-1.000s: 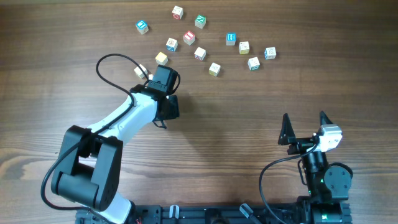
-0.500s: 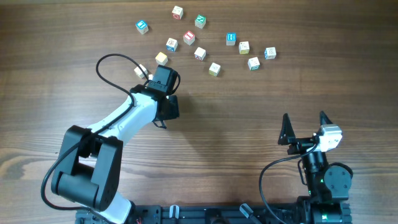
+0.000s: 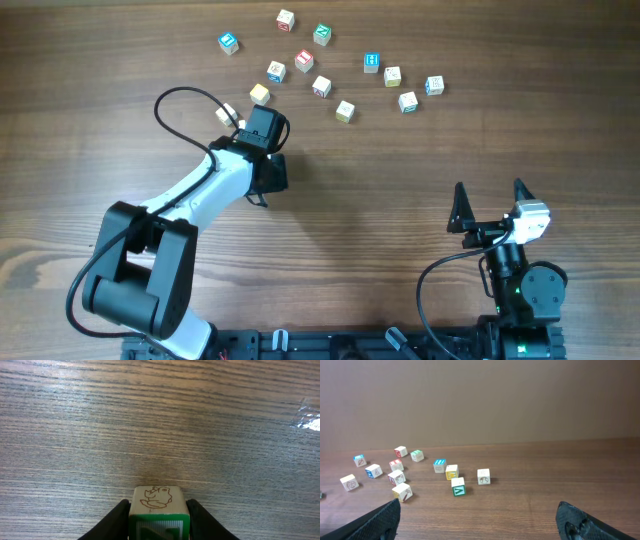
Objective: Form a horizontal line
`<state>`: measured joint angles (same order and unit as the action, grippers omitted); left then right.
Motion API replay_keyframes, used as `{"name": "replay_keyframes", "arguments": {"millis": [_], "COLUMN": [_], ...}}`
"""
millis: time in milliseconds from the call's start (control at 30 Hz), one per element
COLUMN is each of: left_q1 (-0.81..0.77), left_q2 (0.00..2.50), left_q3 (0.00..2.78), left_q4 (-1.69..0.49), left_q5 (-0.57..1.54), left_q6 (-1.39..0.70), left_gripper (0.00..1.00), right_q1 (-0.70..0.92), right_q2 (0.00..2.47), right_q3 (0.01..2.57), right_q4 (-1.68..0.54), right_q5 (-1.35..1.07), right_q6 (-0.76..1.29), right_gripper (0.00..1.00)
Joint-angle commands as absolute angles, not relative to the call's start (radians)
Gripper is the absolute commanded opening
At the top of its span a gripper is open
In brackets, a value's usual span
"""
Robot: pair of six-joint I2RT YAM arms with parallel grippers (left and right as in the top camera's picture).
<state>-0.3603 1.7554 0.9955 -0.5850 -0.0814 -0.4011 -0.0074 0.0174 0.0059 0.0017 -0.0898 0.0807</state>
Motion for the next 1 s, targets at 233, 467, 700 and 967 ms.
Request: {"name": "replay_keyframes", "arguments": {"millis": [233,467,700,967], "left_q1": [-0.363,-0.363,-0.363,-0.363], "left_q2": [1.768,1.768,1.768,1.768], "left_q3": [0.983,0.983,0.983,0.983], "left_q4": [-0.571,-0.563,-0.563,-0.552], "left_q5": [-0.095,-0.096,-0.096,-0.096], "left_q6": [-0.372,-0.344,-0.344,-0.344], "left_gripper": [0.37,0.37,0.39,0.29], "right_q1": [-0.003,-0.003,-0.003,-0.003], "right_q2": [0.009,0.009,0.009,0.009], "right_q3": [0.005,0.005,0.005,0.005], "right_q4": [0.007,0.007,0.007,0.007], "right_q5": [-0.103,-0.103,-0.103,-0.103], "right_q6": [0.071,0.071,0.071,0.071], "right_gripper": [1.0,1.0,1.0,1.0]}}
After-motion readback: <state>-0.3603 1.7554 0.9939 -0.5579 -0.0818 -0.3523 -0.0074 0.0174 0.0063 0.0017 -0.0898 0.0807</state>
